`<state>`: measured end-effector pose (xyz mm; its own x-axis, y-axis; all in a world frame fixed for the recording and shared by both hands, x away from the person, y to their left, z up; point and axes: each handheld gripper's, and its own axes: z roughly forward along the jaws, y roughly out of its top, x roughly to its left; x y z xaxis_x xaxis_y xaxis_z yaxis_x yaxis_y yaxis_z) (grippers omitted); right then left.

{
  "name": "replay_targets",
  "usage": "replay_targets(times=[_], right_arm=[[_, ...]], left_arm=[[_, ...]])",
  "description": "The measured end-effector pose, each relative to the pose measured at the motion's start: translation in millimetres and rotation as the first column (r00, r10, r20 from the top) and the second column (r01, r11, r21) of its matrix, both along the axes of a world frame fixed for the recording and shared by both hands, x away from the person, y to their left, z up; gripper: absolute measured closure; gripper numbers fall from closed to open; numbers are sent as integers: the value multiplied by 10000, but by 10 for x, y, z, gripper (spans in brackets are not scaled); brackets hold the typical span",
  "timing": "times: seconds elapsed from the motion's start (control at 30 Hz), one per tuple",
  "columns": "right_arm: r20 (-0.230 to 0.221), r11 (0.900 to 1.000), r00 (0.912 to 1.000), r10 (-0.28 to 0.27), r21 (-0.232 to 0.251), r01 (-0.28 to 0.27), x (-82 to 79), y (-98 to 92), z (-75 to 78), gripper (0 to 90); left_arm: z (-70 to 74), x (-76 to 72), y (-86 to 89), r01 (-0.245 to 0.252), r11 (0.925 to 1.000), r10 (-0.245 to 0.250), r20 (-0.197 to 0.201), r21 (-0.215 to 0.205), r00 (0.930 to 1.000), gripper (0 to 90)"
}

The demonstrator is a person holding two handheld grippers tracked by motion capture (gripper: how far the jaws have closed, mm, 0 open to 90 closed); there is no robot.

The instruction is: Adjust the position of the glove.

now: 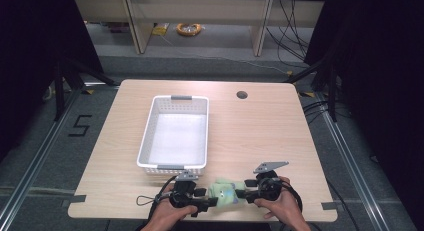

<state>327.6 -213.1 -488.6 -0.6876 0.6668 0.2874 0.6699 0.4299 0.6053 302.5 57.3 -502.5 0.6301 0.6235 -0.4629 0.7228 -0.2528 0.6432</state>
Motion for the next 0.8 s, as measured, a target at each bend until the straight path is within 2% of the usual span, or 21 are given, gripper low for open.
replay_targets(times=[0.07, 0.1, 0.13, 0.17, 0.2, 0.23, 0.33, 0.4, 0.43, 0.53, 0.57, 0.6, 0.63, 0.67, 0.7, 0.73, 0.77, 0.8], right_arm=[[9, 9999, 10000, -98, 85, 98, 25, 12, -55, 431], [-233, 10000, 9997, -46, -82, 44, 39, -9, -53, 438], [-473, 9999, 9989, 10, 135, -4, 70, -31, -86, 460], [-473, 9999, 9989, 10, 135, -4, 70, -31, -86, 460], [-819, 9982, 9966, 110, 598, -61, 98, -60, -130, 476], [-974, 9983, 9952, -90, 566, 145, 85, -58, -131, 498], [-893, 9971, 9957, 235, 746, -169, 92, -73, -152, 544], [-742, 9967, 9968, 282, 780, -224, 92, -76, -164, 564], [-1011, 9964, 9947, 171, 839, -86, 74, -63, -157, 575], [-964, 9957, 9950, 272, 909, -184, 80, -68, -169, 609], [-966, 9946, 9947, 358, 1006, -260, 79, -69, -174, 624], [-966, 9946, 9947, 358, 1006, -260, 79, -69, -174, 624], [-1135, 9923, 9926, 429, 1201, -291, 73, -70, -175, 637], [-939, 9925, 9948, 395, 1189, -282, 81, -94, -187, 660], [-942, 9908, 9947, 422, 1323, -295, 82, -100, -195, 667], [-932, 9915, 9951, 336, 1287, -214, 78, -105, -193, 673], [-932, 9915, 9951, 336, 1287, -214, 78, -105, -193, 673], [-899, 9895, 9954, 317, 1430, -186, 72, -117, -198, 688]], left_arm=[[-22, 17, -26, 61, 10000, -61, -136, -5, 9999, 399], [-32, 27, -43, 27, 10000, -28, -249, -35, 9997, 401], [-35, 38, -54, 40, 10000, -42, -283, -64, 9996, 403], [-35, 38, -54, 40, 10000, -42, -283, -64, 9996, 407], [-36, 47, -77, -11, 10000, 11, -245, 9, 9997, 409], [-38, 55, -92, -22, 9999, 26, -237, 141, 9997, 412], [-62, 71, -114, -15, 10000, 19, -412, 96, 9991, 431], [-90, 80, -136, 238, 9997, -242, -469, -87, 9986, 446], [-102, 75, -150, 209, 9998, -210, -498, -27, 9985, 457], [-101, 87, -152, 279, 9996, -279, -524, -4, 9982, 481], [-107, 99, -144, 422, 9989, -435, -603, -225, 9972, 500], [-107, 99, -144, 422, 9989, -435, -603, -225, 9972, 531], [-104, 95, -145, 463, 9986, -477, -566, -257, 9973, 531], [-91, 87, -155, 439, 9987, -451, -444, -270, 9980, 593], [-82, 87, -154, 528, 9983, -537, -391, -252, 9978, 612], [-63, 81, -158, 450, 9990, -450, -220, -5, 9987, 630], [-63, 81, -158, 450, 9990, -450, -220, -5, 9987, 646], [-81, 91, -157, 567, 9980, -573, -192, -268, 9982, 657]])
